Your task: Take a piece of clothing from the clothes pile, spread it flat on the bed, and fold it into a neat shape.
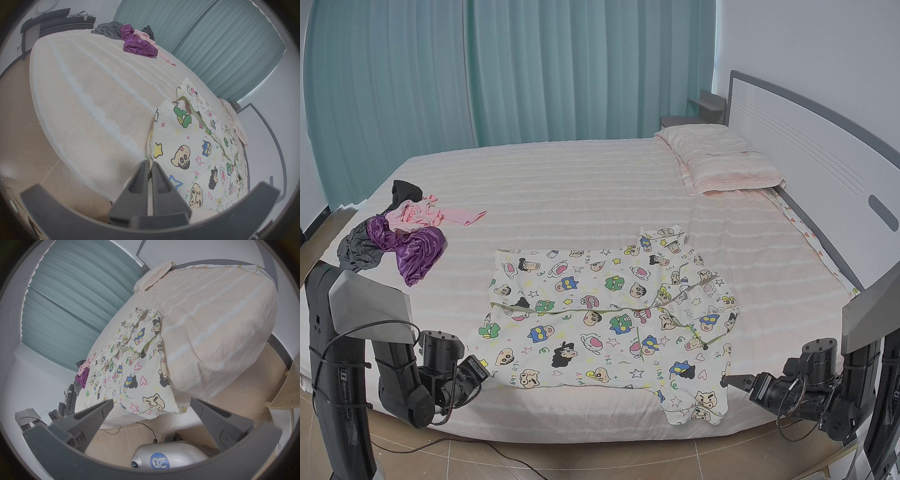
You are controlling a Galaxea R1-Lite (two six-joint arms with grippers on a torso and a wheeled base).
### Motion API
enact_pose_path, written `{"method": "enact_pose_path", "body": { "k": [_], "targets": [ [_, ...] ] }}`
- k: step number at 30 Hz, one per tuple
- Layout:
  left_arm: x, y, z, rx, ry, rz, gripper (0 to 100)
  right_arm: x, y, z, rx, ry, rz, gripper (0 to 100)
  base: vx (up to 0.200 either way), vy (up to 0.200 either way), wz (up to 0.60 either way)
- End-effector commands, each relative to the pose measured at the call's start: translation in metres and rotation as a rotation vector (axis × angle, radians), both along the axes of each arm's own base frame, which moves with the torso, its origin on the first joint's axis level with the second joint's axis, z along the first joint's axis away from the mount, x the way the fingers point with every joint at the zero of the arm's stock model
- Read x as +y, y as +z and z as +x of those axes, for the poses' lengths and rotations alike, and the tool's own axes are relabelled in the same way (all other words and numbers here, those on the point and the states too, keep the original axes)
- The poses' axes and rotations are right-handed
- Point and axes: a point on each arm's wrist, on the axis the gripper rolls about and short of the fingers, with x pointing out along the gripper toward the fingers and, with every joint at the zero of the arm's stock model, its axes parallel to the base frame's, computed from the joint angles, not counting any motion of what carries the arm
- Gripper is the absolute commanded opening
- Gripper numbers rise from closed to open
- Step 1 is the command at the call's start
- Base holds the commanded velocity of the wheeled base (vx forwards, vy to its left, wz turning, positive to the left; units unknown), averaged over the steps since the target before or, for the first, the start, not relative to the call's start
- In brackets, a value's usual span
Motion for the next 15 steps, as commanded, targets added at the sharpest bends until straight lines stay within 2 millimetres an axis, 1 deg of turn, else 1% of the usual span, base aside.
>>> {"method": "enact_pose_path", "body": {
  "k": [1, 4, 5, 6, 8, 9, 13, 15],
  "targets": [
    [0.002, 0.01, 0.002, -0.036, 0.02, -0.02, 0, -0.001, -0.004, -0.002, 0.016, 0.001, -0.008, 100, 0.0, 0.0, 0.0],
    [0.002, 0.014, 0.005, -0.056, 0.039, -0.037, 0, 0.0, -0.005, 0.001, 0.011, -0.002, -0.008, 100, 0.0, 0.0, 0.0],
    [0.002, 0.015, 0.009, -0.077, 0.053, -0.048, 0, 0.001, -0.005, 0.007, -0.006, -0.005, -0.005, 100, 0.0, 0.0, 0.0],
    [0.002, 0.015, 0.009, -0.077, 0.053, -0.048, 0, 0.001, -0.005, 0.007, -0.006, -0.005, -0.005, 100, 0.0, 0.0, 0.0],
    [0.011, 0.019, 0.016, -0.117, 0.095, -0.069, 0, -0.002, -0.011, 0.023, -0.037, -0.022, -0.009, 100, 0.0, 0.0, 0.0],
    [0.011, 0.019, 0.017, -0.118, 0.095, -0.07, 0, -0.002, -0.012, 0.023, -0.038, -0.023, -0.01, 100, 0.0, 0.0, 0.0],
    [0.017, 0.019, 0.025, -0.144, 0.133, -0.093, 0, 0.003, -0.03, 0.04, -0.061, 0.032, -0.072, 100, 0.0, 0.0, 0.0],
    [0.019, 0.019, 0.027, -0.148, 0.143, -0.094, 0, 0.005, -0.038, 0.045, -0.059, 0.043, -0.087, 100, 0.0, 0.0, 0.0]
  ]
}}
